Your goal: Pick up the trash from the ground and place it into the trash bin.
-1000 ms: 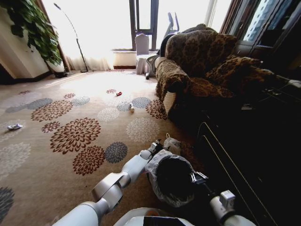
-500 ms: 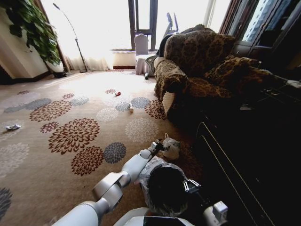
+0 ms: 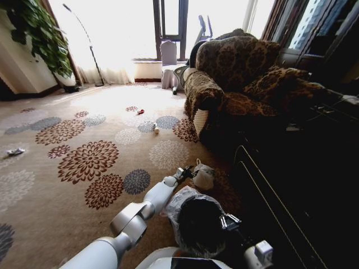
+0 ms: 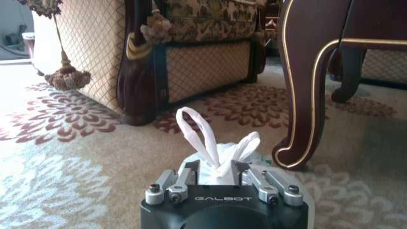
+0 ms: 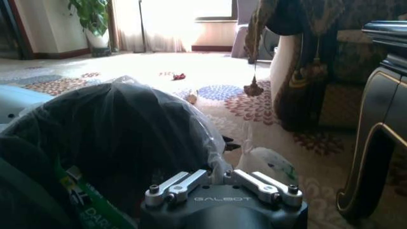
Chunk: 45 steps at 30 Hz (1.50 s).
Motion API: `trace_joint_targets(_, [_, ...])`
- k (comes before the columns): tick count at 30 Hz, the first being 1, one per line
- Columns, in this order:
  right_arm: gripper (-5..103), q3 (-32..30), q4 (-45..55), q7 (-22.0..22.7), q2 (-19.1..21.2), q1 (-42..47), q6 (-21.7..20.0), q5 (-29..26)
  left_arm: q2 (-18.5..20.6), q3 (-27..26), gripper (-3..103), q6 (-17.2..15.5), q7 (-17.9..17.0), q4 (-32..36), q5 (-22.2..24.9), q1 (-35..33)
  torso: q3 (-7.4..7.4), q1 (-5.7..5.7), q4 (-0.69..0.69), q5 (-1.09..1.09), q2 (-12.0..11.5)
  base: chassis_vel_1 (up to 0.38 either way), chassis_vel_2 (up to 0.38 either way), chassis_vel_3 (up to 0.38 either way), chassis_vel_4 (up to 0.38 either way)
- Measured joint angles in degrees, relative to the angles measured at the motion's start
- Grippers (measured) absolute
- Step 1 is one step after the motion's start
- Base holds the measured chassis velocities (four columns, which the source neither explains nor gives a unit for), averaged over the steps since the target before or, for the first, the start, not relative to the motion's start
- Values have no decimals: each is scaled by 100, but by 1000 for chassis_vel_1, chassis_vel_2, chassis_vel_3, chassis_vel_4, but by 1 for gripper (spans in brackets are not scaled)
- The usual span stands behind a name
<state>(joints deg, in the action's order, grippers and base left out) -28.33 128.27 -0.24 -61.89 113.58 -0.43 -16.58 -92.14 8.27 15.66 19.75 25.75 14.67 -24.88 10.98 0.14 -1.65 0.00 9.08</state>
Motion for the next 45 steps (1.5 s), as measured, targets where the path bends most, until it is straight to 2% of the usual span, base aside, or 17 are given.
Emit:
trace_joint_targets(3, [2, -2, -79, 65, 24, -57, 39, -23, 1, -59, 23, 48, 20, -12, -15, -14, 0, 0, 0, 0, 0, 0, 0, 0, 0])
trace_joint_targets(5, [2, -2, -85, 65, 27, -59, 46, -23, 1, -61, 23, 53, 20, -12, -15, -16, 0, 0, 0, 0, 0, 0, 0, 0, 0])
trace_joint_targets(6, [2, -1, -103, 63, 32, -58, 66, -27, 1, -72, 13, 77, 20, -9, -9, -25, 0, 0, 0, 0, 0, 0, 0, 0, 0])
trace_joint_targets(7, [2, -1, -103, 63, 32, -58, 66, -27, 1, -72, 13, 77, 20, -9, -9, -25, 0, 0, 0, 0, 0, 0, 0, 0, 0])
trace_joint_targets(10, [2, 6, -108, 58, 28, -42, 83, -31, 0, -94, 1, 126, 32, 7, 2, -65, 0, 0, 0, 0, 0, 0, 0, 0, 0])
trace_joint_targets(20, [2, -2, -133, 58, 15, -22, 20, -34, 1, -137, 0, 278, 190, 108, 84, -208, 0, 0, 0, 0, 0, 0, 0, 0, 0])
trace_joint_targets(25, [2, 30, -237, 55, 16, -86, 63, -32, 1, -133, 0, 389, 146, 250, 85, -330, 0, 0, 0, -1, 0, 0, 0, 0, 0])
trace_joint_targets(26, [2, 37, -246, 54, 15, -95, 65, -32, 1, -131, -3, 399, 129, 265, 83, -343, 0, 0, 0, -1, 0, 0, 0, 0, 0])
trace_joint_targets(28, [2, 61, -276, 51, 17, -141, 72, -32, 1, -123, 8, 434, 77, 326, 81, -381, -1, -1, -1, 1, 0, -55, 55, 69, -52])
trace_joint_targets(30, [2, 62, -278, 51, 19, -144, 73, -32, 1, -121, 8, 444, 72, 340, 81, -383, -1, -1, 0, 0, 0, -55, 74, 79, -63])
trace_joint_targets(32, [2, 61, -277, 47, 28, -135, 124, -29, 1, -107, 29, 455, 68, 352, 79, -369, -1, -1, 0, 0, 0, -146, 146, 147, -141])
trace_joint_targets(35, [2, 60, -232, 39, 20, -100, 145, -14, 1, -90, 34, 422, 148, 345, 80, -347, -1, 0, 0, 1, 0, -199, 189, 215, -209])
trace_joint_targets(39, [2, 57, -134, -1, 5, 21, 158, 45, 2, -6, 56, 300, 461, 423, 92, -373, 3, 5, -2, -1, -2, -158, 162, 166, -158])
trace_joint_targets(40, [2, 57, -134, -1, 5, 21, 158, 45, 2, -6, 56, 300, 461, 423, 92, -373, 3, 5, -2, -1, -2, -122, 109, 91, -88])
trace_joint_targets(42, [2, 51, -111, -13, -1, 45, 171, 57, 1, 55, 67, 225, 593, 481, 156, -397, 2, 4, -1, 0, -2, -26, 54, 46, -20])
trace_joint_targets(44, [2, 50, -94, -22, -7, 59, 177, 57, 2, 59, 67, 173, 636, 481, 211, -398, 0, 0, 0, -1, -2, 7, -54, -32, 5])
trace_joint_targets(45, [2, 51, -73, -30, -21, 79, 180, 61, 1, 55, 73, 115, 648, 473, 297, -396, -2, -3, 0, 1, -1, 28, -54, -32, 32])
